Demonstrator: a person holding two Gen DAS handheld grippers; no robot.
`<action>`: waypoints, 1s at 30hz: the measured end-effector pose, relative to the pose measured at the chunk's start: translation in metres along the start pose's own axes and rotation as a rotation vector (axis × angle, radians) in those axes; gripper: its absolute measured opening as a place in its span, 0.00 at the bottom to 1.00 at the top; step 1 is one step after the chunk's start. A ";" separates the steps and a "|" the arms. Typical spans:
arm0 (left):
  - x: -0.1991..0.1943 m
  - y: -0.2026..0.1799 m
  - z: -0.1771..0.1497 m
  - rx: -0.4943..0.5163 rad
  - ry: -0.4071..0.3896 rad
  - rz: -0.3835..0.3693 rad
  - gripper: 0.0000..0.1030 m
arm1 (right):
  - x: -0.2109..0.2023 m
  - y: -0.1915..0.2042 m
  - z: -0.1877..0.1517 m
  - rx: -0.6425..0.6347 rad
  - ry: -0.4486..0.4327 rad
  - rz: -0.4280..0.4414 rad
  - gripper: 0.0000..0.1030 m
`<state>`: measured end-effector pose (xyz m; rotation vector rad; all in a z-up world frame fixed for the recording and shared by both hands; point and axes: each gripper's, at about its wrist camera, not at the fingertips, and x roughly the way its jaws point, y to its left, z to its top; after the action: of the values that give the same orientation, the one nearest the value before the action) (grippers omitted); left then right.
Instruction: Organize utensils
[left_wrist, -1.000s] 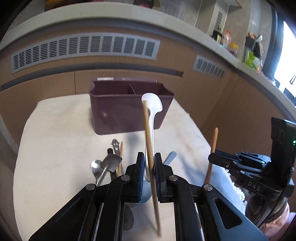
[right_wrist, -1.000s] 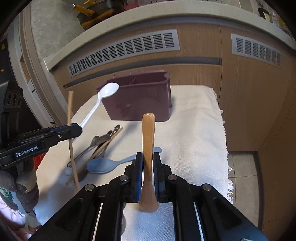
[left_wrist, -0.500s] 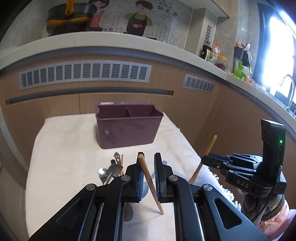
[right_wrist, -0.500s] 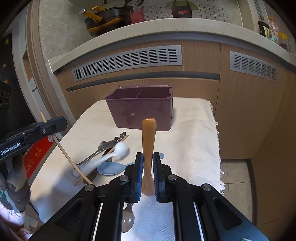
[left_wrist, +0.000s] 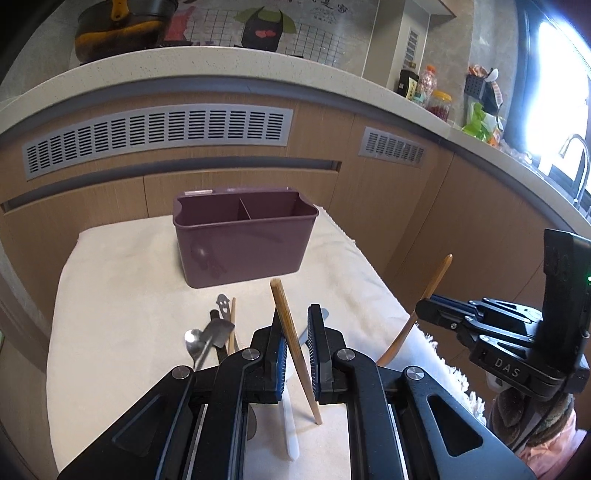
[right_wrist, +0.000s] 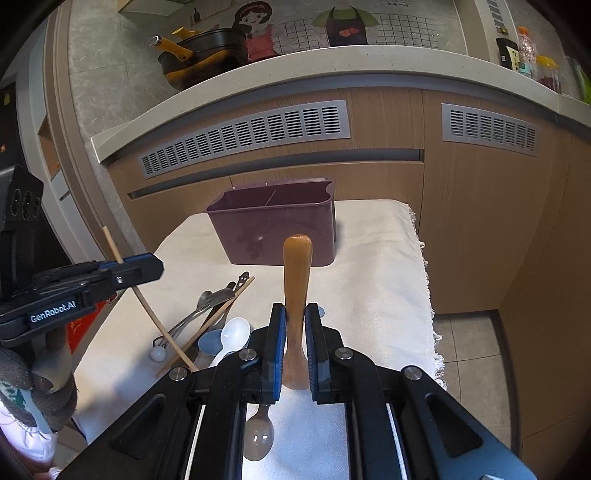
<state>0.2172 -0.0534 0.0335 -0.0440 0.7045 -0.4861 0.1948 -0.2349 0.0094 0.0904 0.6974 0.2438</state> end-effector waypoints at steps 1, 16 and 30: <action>0.002 -0.003 0.000 0.005 0.005 0.000 0.10 | -0.001 -0.001 0.000 0.000 0.001 0.000 0.10; 0.037 0.007 -0.038 0.020 0.205 0.091 0.10 | 0.010 -0.016 -0.009 0.032 0.034 0.006 0.10; 0.036 0.030 -0.044 0.067 0.251 0.023 0.50 | 0.029 -0.017 -0.012 0.030 0.083 -0.007 0.10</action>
<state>0.2259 -0.0373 -0.0285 0.0899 0.9326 -0.4977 0.2118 -0.2438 -0.0207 0.1064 0.7835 0.2311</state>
